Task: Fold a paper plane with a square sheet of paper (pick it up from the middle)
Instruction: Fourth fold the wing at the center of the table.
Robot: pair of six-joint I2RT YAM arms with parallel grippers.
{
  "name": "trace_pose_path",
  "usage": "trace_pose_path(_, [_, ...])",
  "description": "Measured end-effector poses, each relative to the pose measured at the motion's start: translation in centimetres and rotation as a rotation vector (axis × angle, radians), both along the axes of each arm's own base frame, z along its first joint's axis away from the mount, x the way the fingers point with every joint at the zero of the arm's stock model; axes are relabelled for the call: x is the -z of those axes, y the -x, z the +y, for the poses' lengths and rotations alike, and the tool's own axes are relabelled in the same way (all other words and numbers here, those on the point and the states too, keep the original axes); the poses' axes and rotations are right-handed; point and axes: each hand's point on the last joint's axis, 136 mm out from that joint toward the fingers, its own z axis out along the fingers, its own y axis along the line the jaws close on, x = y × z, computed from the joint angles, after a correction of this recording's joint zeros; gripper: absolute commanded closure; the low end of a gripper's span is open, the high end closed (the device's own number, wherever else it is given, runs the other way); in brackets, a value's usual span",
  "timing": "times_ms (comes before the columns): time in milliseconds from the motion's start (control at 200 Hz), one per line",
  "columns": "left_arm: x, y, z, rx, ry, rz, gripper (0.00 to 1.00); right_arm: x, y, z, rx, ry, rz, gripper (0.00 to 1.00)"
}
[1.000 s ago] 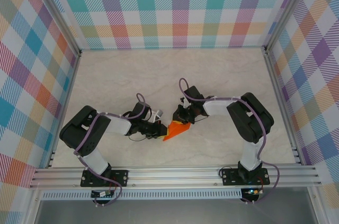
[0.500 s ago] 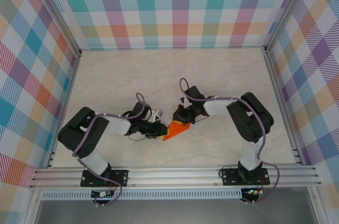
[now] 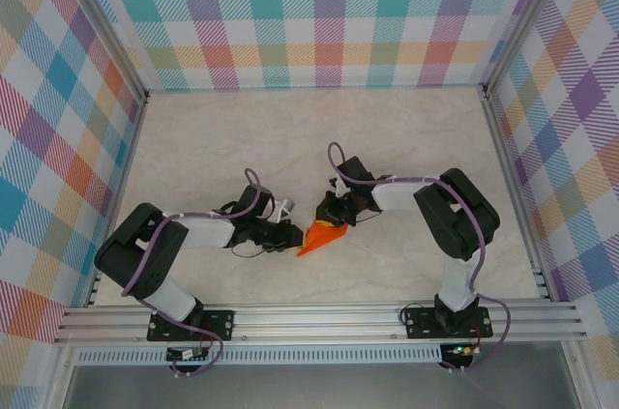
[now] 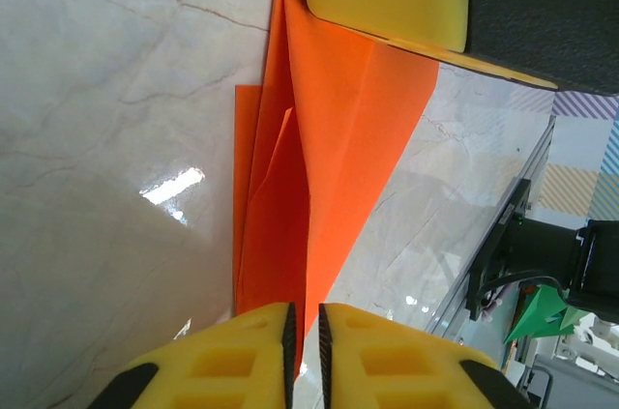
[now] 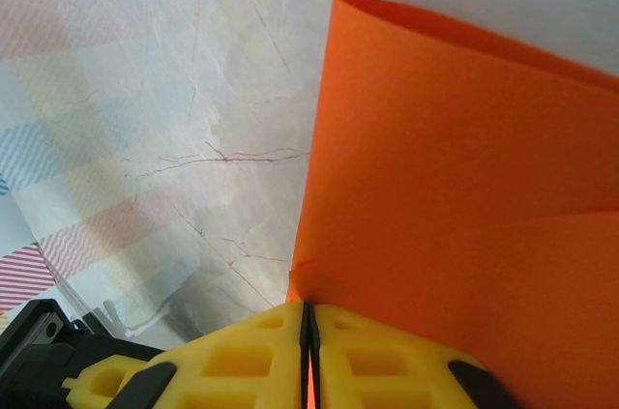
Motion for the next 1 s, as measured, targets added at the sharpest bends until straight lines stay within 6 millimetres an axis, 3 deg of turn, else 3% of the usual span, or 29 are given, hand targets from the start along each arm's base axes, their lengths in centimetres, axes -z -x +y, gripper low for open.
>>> trace_pose_path(300, [1.0,0.6,0.3,0.016,-0.025,0.028,0.97,0.0,0.0,0.1,-0.001,-0.003,-0.002,0.88])
trace_pose_path(885, [1.8,0.8,0.5,0.050,-0.049,0.021,1.00,0.1,0.0,0.2,-0.006,-0.017,-0.007,0.89])
trace_pose_path(1000, [1.6,0.8,0.8,0.039,-0.066,0.015,0.94,0.1,0.0,0.2,-0.006,-0.019,-0.010,0.89])
